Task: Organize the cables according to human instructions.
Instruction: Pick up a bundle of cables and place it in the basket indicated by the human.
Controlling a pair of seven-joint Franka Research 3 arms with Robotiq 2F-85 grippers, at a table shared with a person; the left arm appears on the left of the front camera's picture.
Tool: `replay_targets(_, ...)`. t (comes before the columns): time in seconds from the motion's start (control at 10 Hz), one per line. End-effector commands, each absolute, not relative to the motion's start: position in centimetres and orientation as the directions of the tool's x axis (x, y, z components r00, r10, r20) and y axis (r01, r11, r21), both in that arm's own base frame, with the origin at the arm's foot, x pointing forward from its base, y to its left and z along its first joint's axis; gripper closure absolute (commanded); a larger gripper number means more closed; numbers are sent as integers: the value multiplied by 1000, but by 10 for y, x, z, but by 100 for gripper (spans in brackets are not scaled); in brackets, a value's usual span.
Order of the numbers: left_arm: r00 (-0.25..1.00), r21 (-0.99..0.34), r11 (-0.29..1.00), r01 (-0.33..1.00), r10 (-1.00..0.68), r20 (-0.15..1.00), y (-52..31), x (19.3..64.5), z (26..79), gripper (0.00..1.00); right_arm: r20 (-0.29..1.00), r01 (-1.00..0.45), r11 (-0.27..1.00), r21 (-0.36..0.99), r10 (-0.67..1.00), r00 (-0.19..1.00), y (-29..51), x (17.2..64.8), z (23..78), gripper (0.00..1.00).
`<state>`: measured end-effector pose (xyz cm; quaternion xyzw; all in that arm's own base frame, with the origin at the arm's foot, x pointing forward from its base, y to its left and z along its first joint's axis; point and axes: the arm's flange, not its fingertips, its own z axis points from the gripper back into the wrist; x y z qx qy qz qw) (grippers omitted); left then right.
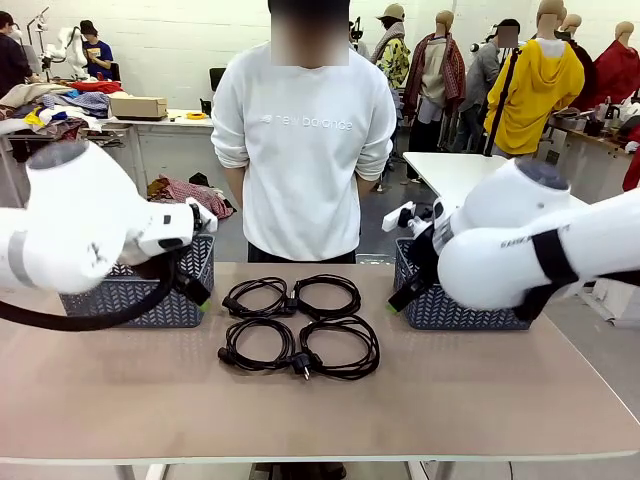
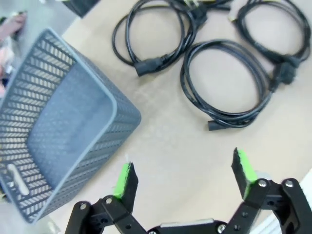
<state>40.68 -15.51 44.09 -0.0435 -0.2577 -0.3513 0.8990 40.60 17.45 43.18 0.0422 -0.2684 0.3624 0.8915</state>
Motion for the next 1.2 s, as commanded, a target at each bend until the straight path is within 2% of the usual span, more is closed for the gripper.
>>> replay_targets(0.0, 596, 20, 688, 726, -642, 482, -138, 414, 470, 0, 522, -739, 671, -66, 654, 547, 155, 409, 457, 0)
replay_targets(0.1, 562, -16, 642, 766, -658, 500, -133, 413, 485, 0, 553, -782, 623, -28, 661, 507, 147, 406, 471, 0)
replay_targets(0.5, 516, -39, 607, 794, -638, 572, -104, 402, 523, 0, 629, -836, 548, 26, 641, 439, 116, 384, 505, 0)
replay_targets(1.1, 469, 6, 614, 789, -609, 639, -62, 391, 538, 0, 683, -823, 567, 45, 583, 439, 76, 373, 518, 0)
